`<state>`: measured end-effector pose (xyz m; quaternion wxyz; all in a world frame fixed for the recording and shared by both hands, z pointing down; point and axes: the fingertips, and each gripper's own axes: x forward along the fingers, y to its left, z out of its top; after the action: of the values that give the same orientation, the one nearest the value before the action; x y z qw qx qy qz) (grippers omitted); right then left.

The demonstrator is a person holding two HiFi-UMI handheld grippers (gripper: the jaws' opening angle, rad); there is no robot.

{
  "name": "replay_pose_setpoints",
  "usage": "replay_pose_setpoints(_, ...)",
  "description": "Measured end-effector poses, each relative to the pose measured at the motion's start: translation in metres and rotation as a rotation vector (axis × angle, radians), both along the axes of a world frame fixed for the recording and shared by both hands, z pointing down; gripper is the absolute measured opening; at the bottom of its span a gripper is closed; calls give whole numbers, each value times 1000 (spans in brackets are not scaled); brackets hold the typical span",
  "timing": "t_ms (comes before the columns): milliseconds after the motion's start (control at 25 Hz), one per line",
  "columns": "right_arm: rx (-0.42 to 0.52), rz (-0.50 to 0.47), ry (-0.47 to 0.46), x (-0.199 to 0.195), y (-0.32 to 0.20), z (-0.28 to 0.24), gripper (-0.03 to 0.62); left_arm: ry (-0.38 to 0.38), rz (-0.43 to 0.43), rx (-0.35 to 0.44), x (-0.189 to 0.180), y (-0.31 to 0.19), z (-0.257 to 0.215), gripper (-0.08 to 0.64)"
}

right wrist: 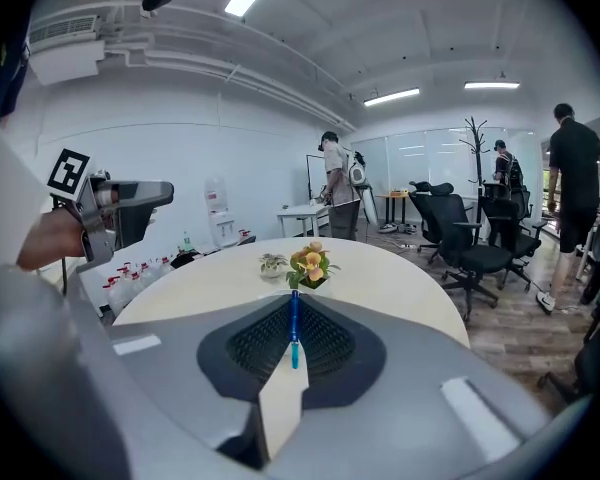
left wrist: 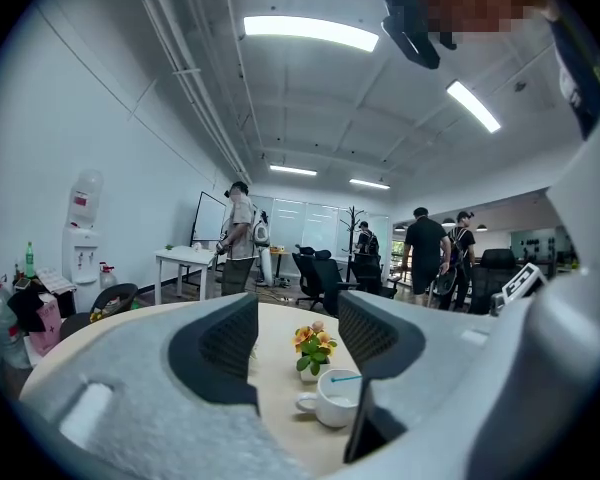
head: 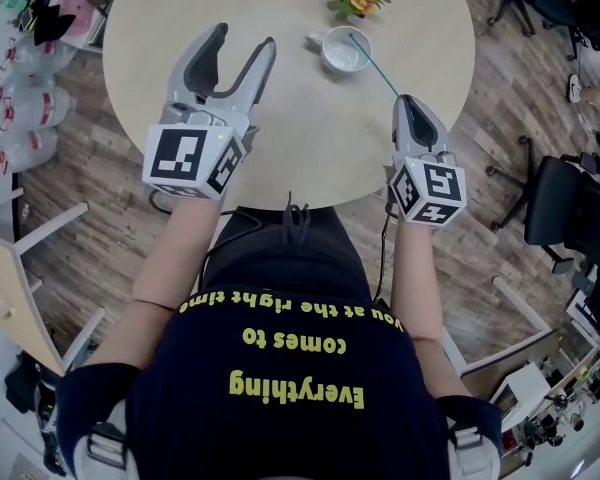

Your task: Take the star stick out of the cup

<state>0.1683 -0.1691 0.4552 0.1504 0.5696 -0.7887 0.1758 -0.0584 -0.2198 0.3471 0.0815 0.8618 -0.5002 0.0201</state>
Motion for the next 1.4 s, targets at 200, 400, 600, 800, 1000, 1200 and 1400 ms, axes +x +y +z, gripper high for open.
replay_pose_setpoints(200,22,3,6,-2,5,-14,29,8,8,22,-1,4,-11,218)
replay_pose_setpoints(400,51,11,6,-3,9,-27,29,14,10,36,-1,8,-20,185)
replay_pose_setpoints(600,88,14,5,-3,10,-48,29,22,16,48,-1,9,-31,128)
replay_pose_setpoints(800,127,16,5,-3,7,-66,29,33,37,78,0,13,-44,34)
replay_pose_setpoints(1000,189,24,26,-2,2,-89,29,33,54,99,2,14,-54,5)
replay_pose_setpoints(1200,239,26,12,-2,2,-111,29,30,52,104,0,16,-59,5)
replay_pose_setpoints(1400,308,26,-8,-3,2,-138,29,21,41,111,-3,18,-64,5)
